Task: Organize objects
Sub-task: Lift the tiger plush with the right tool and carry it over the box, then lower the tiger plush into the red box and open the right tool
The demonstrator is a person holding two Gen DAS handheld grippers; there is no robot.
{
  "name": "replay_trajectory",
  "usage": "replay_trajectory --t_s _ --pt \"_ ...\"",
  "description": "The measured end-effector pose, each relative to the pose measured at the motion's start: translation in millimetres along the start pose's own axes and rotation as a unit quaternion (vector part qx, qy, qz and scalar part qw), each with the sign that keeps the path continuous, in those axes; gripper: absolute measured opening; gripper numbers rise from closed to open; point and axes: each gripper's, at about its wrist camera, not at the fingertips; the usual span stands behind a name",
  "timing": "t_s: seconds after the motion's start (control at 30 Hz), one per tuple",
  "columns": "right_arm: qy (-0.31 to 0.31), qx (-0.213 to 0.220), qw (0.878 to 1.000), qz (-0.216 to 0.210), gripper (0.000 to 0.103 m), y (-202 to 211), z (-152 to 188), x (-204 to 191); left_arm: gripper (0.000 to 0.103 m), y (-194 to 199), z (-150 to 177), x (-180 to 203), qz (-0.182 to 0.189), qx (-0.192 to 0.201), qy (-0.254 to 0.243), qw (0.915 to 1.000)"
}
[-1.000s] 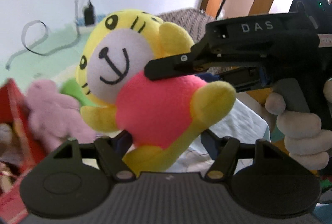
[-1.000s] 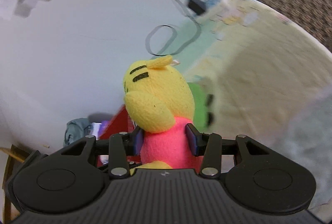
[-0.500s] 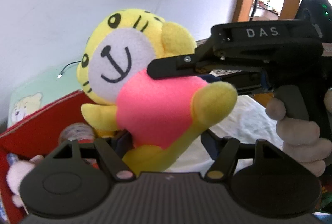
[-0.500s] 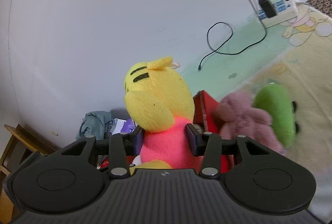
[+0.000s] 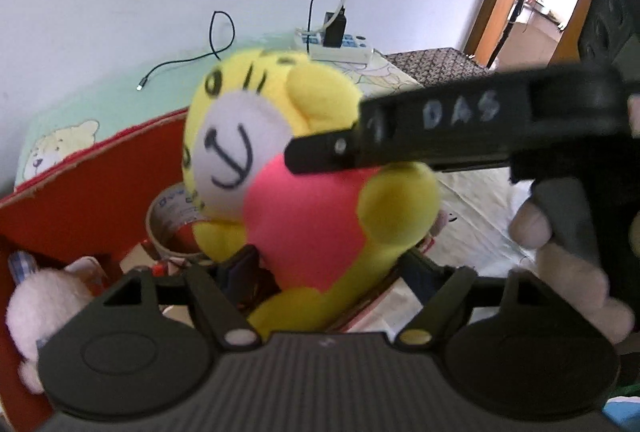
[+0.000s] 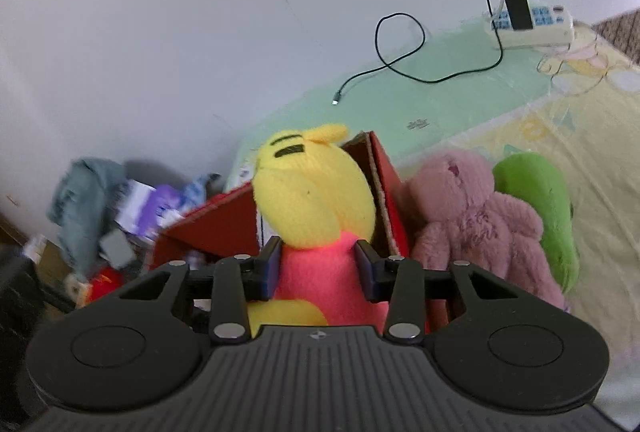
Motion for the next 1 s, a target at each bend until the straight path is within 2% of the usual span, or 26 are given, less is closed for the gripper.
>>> replay_trajectory --t_s 0.13,0.27,0.4,0.6,0.83,1.0 --pt "0.030 -0.005 0.999 0.023 0.042 -13 3 -3 0.086 -3 0 -2 0.007 0.002 0.010 0.9999" --pt "0.041 -0.009 0.999 0.032 0.042 -21 8 -1 0.077 -4 4 -10 0.012 -0.003 0.017 0.9998" --pt "0.060 -0.008 0.998 0.034 0.043 -23 9 -5 0.074 -1 8 -18 0.007 -0.002 0.027 0.9996" --pt "0.050 -0.011 0.998 0.030 0.048 -17 10 -3 0.074 17 16 -37 -0.011 0.012 0.051 0.9986" --pt "0.042 0.019 0.999 0.023 0.050 0 4 -4 0.073 22 15 -64 -0.064 0.013 0.097 0.9932" --pt "0.051 0.031 0.998 0.021 0.038 -1 6 -8 0.072 7 9 -61 -0.106 -0.006 0.089 0.9905"
Point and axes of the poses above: each gripper's, at about its wrist camera, not at the fingertips, and y roughly against the way its jaws point, x to its right, z to its underside, and after that the axes turned 12 degrees about x, right-handed
